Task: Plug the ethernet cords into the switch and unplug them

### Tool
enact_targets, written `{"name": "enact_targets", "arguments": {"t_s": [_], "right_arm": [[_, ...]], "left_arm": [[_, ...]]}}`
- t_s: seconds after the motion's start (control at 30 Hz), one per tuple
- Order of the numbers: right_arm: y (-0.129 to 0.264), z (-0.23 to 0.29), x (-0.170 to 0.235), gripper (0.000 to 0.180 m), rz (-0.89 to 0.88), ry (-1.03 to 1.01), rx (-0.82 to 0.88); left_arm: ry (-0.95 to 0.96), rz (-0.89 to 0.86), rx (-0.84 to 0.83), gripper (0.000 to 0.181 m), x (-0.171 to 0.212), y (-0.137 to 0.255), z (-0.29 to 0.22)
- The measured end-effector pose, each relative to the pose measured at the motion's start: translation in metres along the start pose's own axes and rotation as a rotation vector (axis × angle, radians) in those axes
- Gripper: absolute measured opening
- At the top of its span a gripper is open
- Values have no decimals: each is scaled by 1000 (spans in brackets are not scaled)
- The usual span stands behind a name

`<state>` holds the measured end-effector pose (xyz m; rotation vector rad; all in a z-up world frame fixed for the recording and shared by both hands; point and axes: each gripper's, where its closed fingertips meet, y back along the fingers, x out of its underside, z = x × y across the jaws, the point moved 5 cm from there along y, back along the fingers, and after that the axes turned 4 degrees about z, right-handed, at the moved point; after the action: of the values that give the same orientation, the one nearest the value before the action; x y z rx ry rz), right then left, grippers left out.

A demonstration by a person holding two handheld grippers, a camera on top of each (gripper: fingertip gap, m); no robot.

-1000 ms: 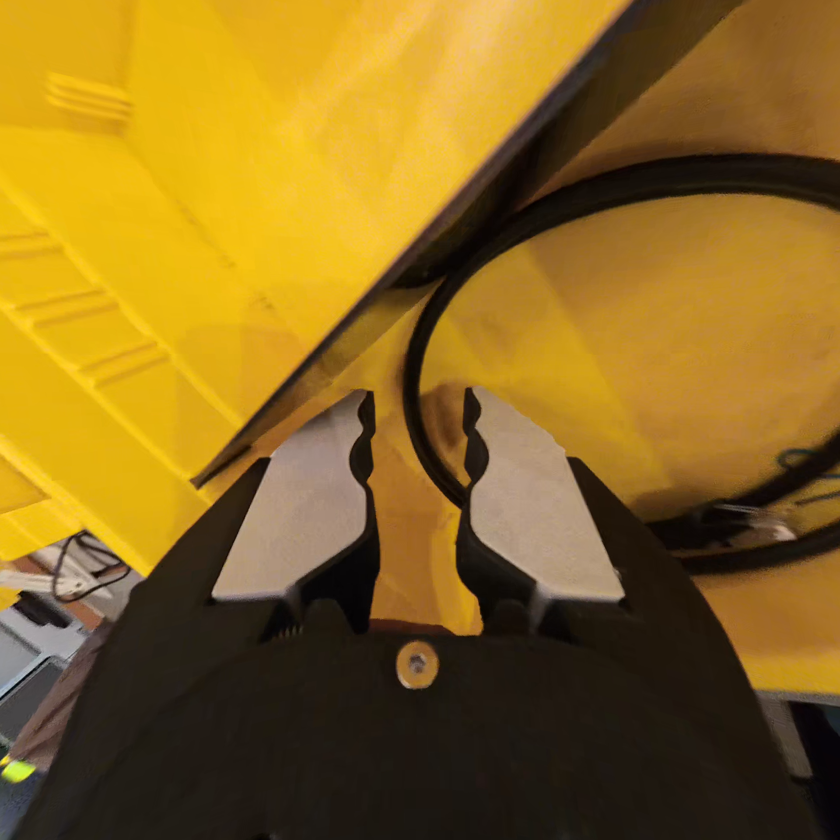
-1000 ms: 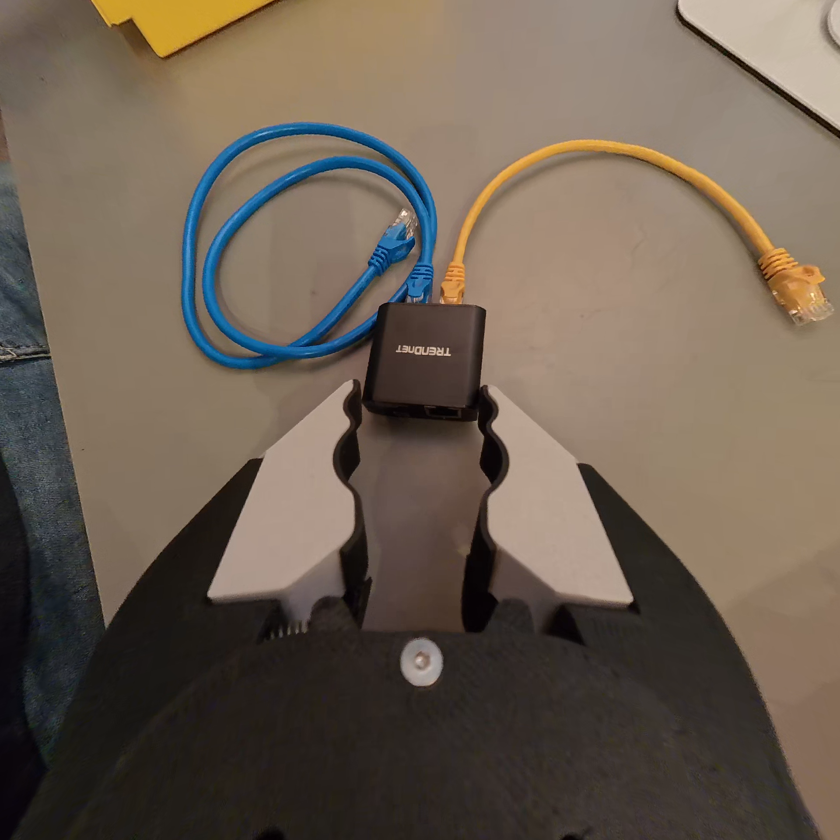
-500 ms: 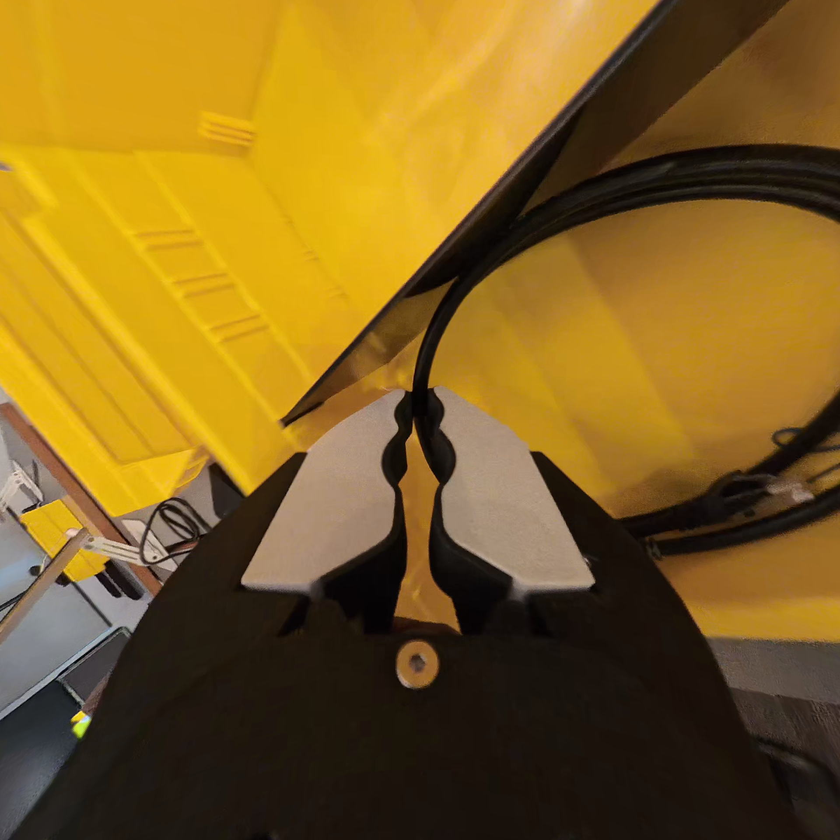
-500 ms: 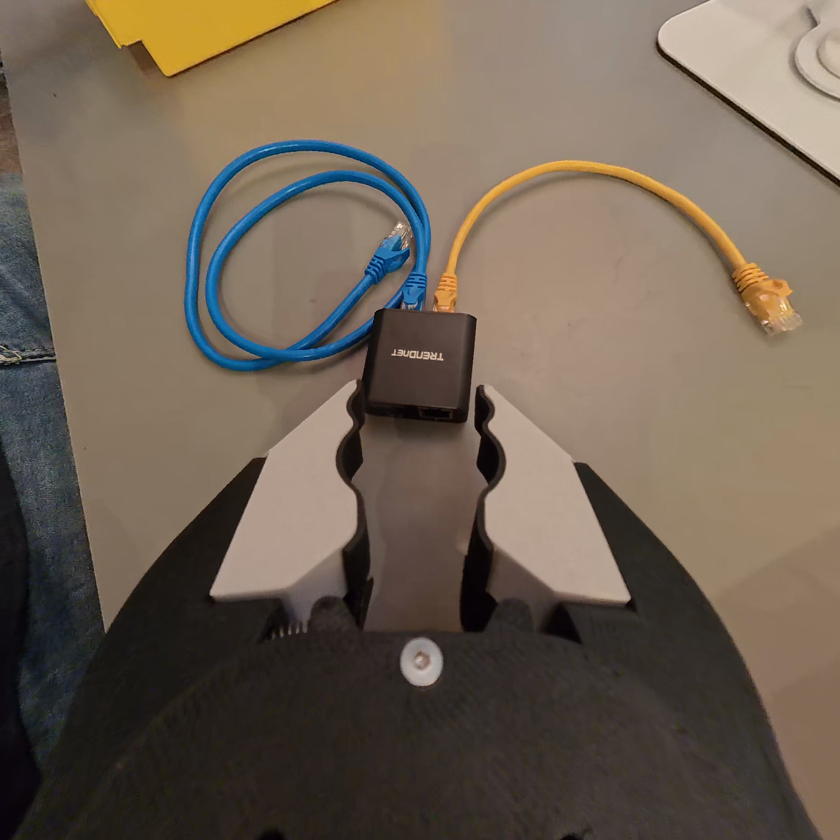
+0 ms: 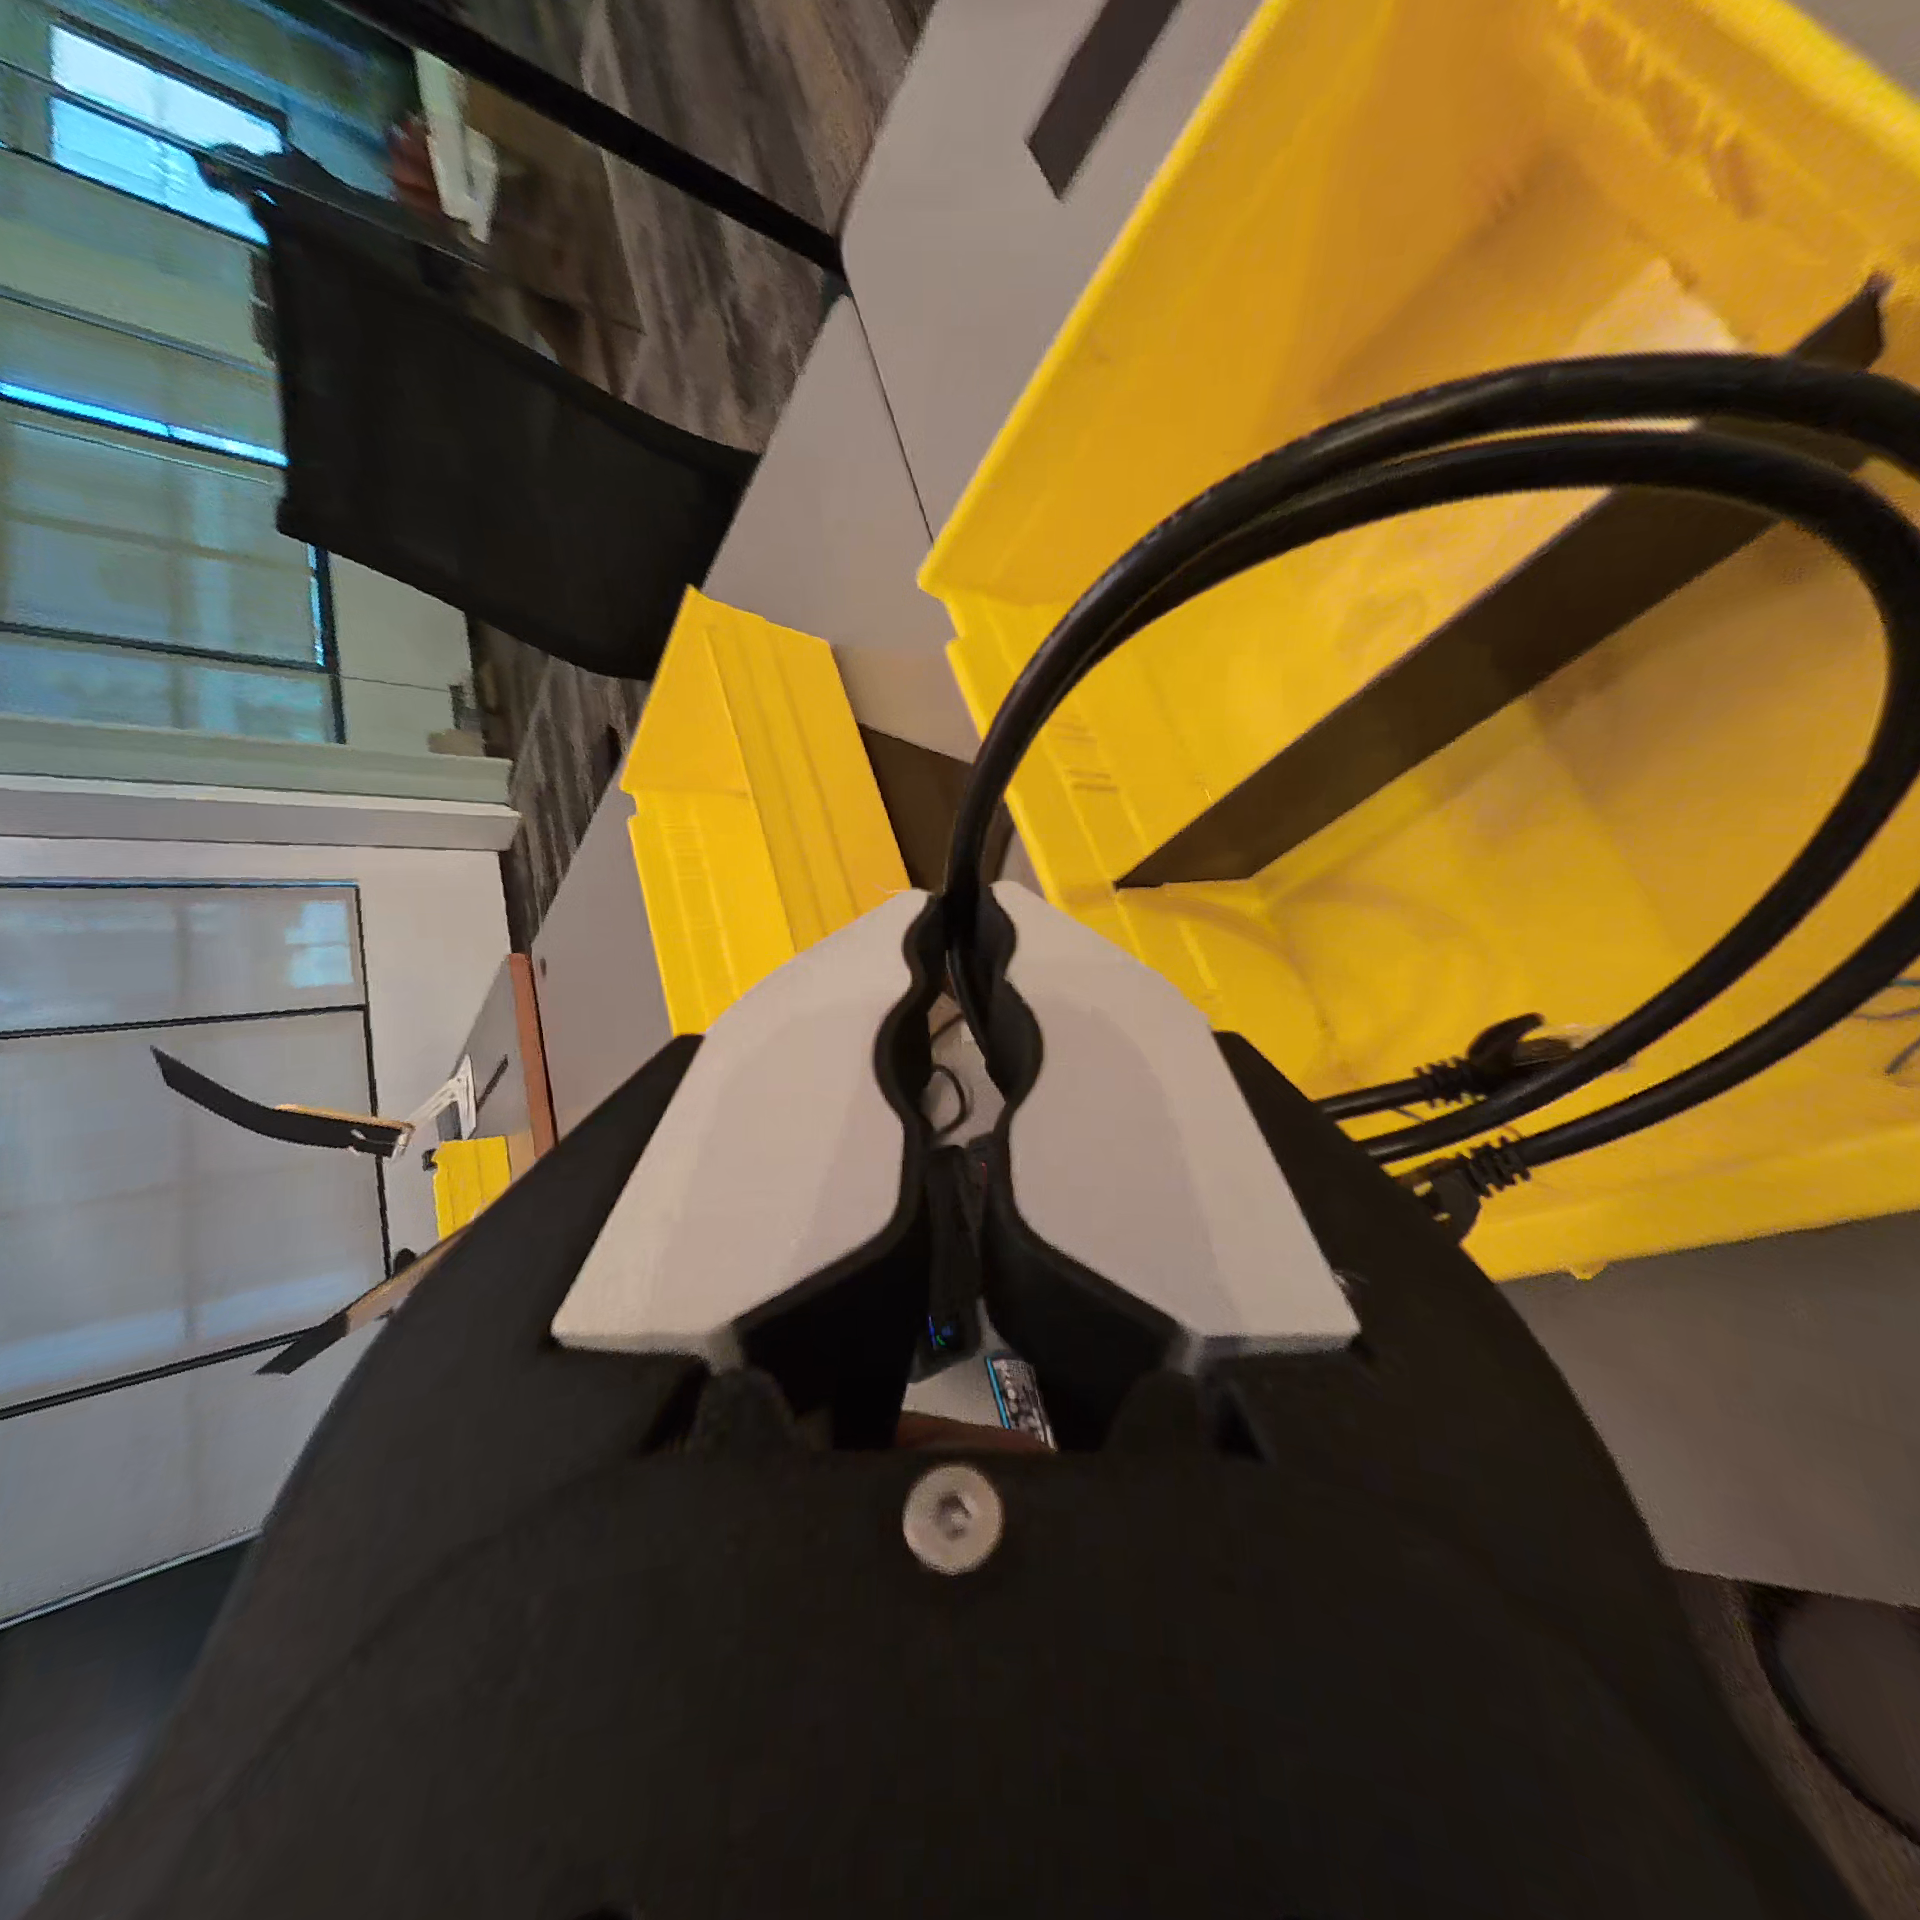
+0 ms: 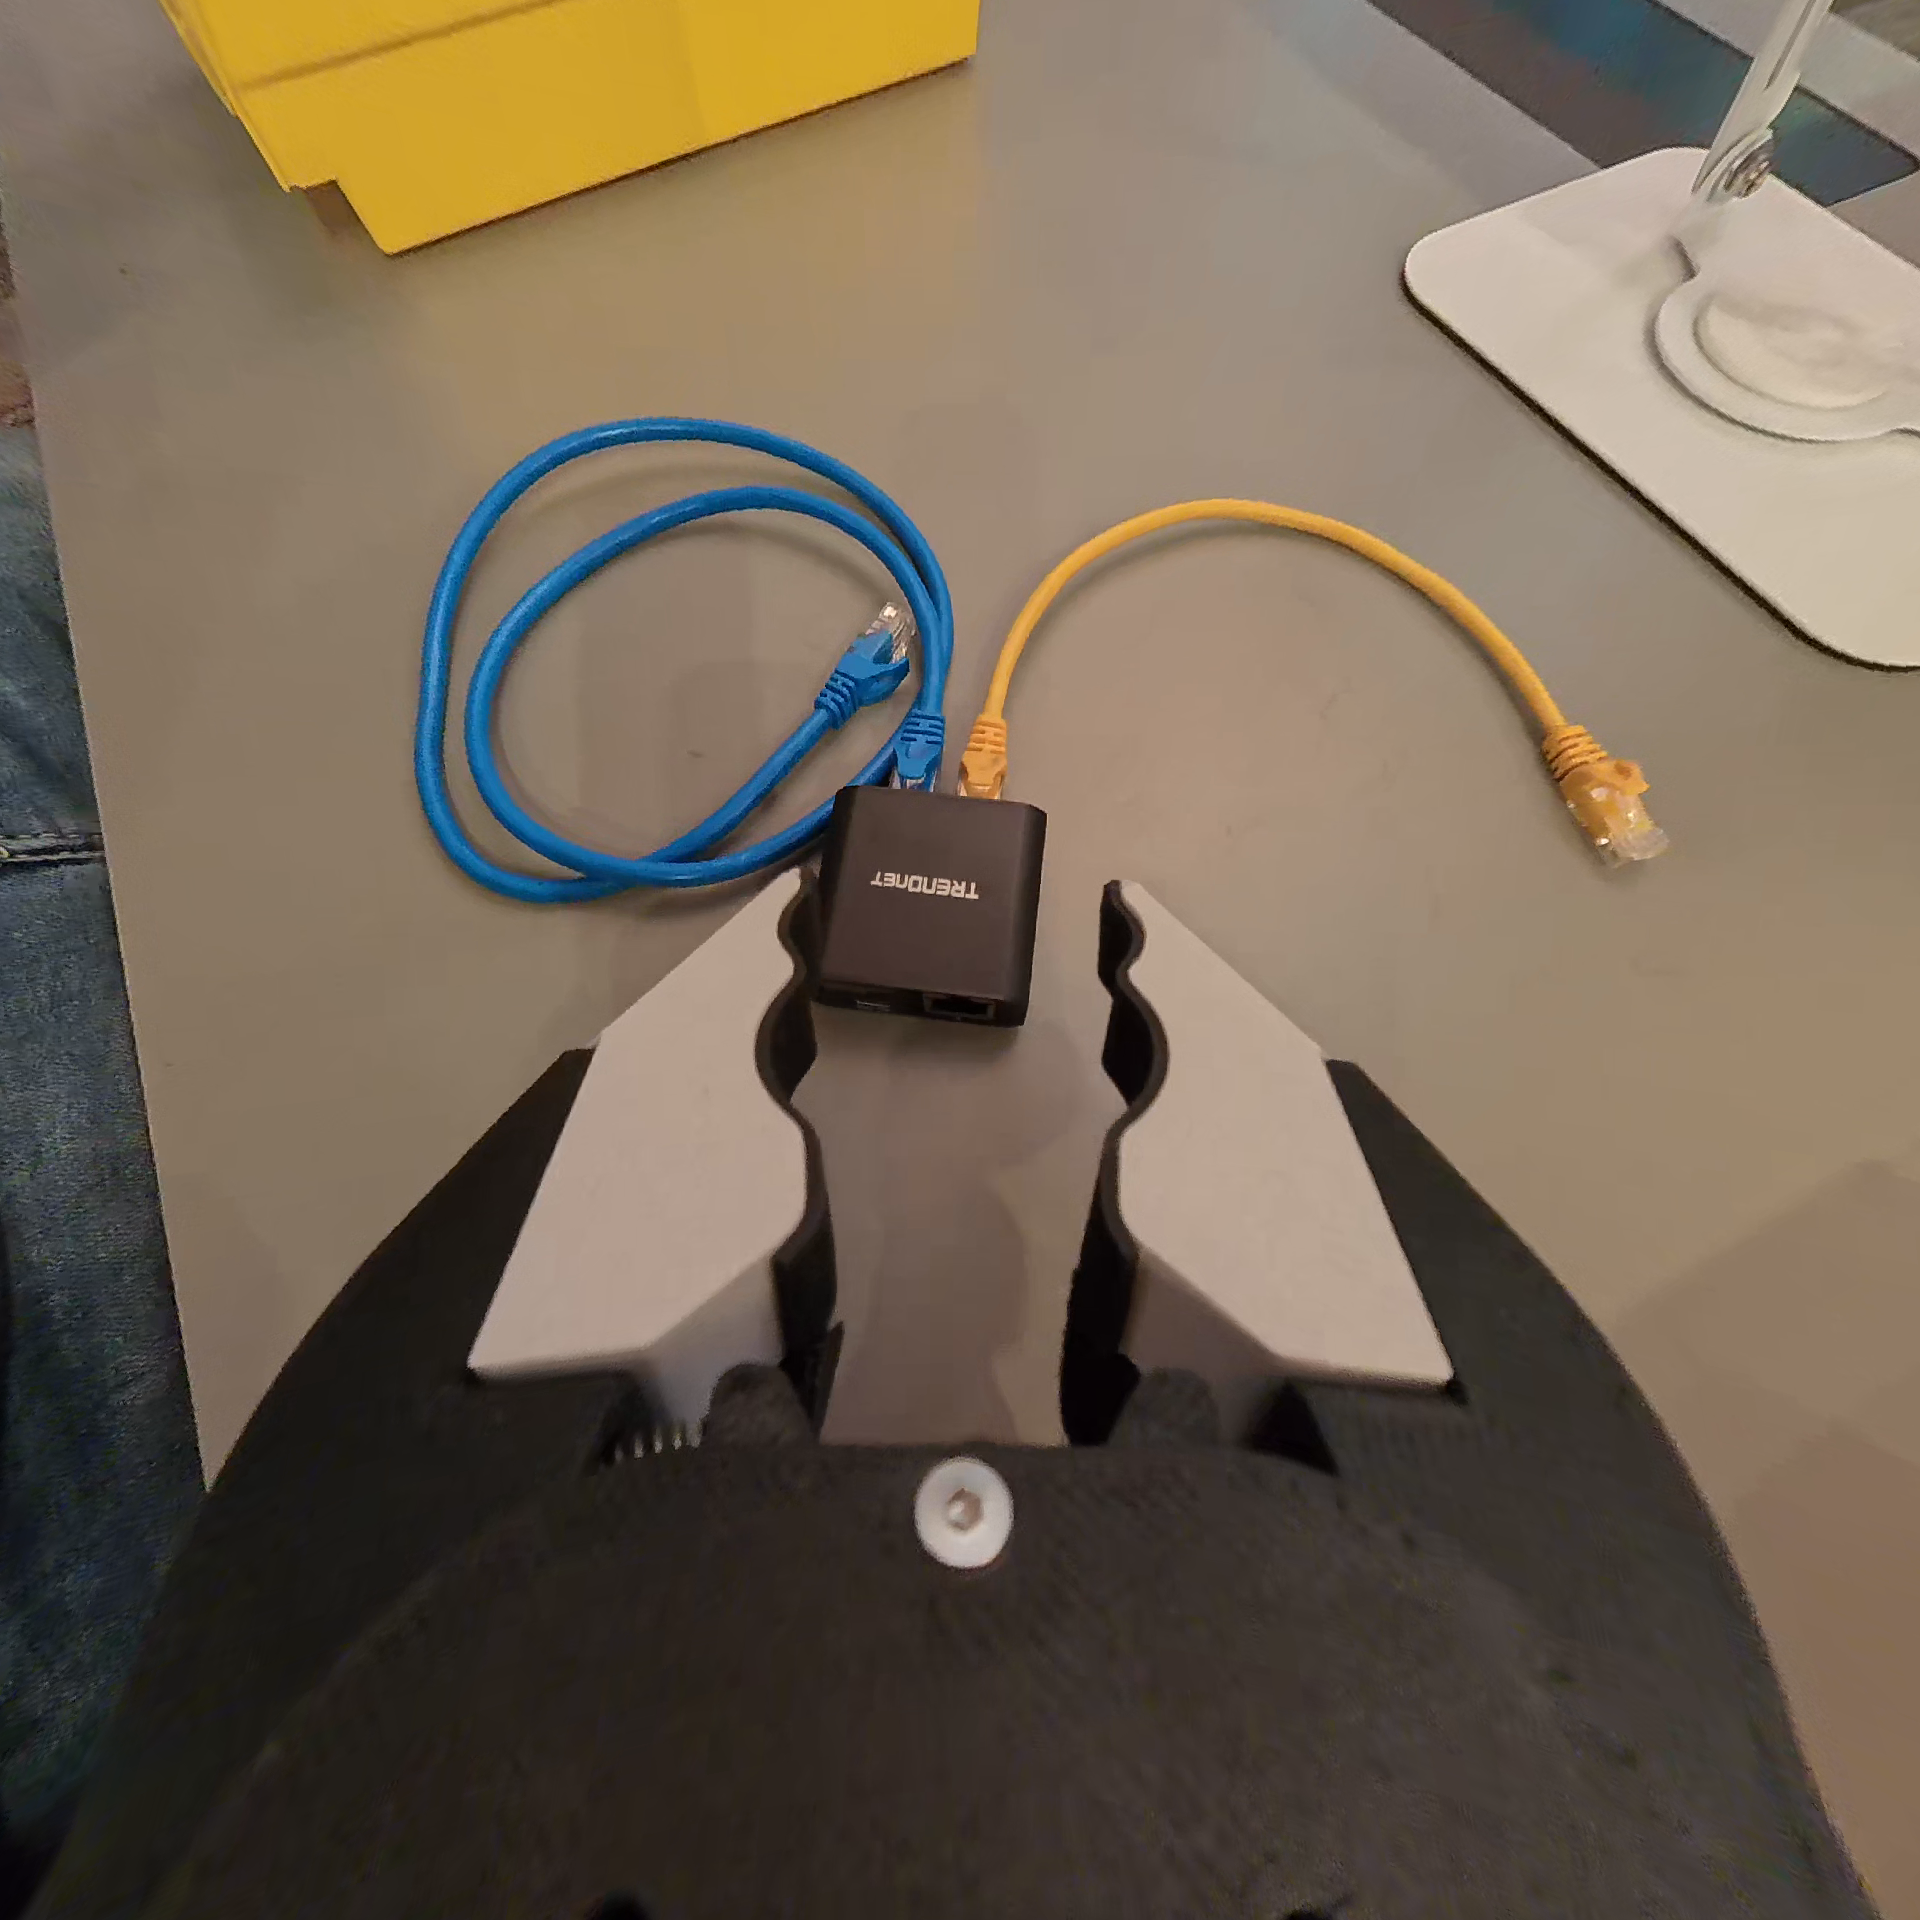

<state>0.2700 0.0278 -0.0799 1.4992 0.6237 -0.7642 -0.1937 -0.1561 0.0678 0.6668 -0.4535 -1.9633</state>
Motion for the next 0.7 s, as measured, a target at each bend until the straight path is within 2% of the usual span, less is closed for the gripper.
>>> {"name": "enact_targets", "arguments": {"t_s": [0.37,0.53,0.7], "right_arm": [[14,0,-19,58,-46,58,48],[12,-9,-4,58,14,18,54],[13,-8,7,60,82,40,16]], "left_arm": [[-25,-164,-107,5,-39,53,18],[-168,-320,-85,5,-92,90,-7],[-345,-478,24,5,-154,118,-68]]}}
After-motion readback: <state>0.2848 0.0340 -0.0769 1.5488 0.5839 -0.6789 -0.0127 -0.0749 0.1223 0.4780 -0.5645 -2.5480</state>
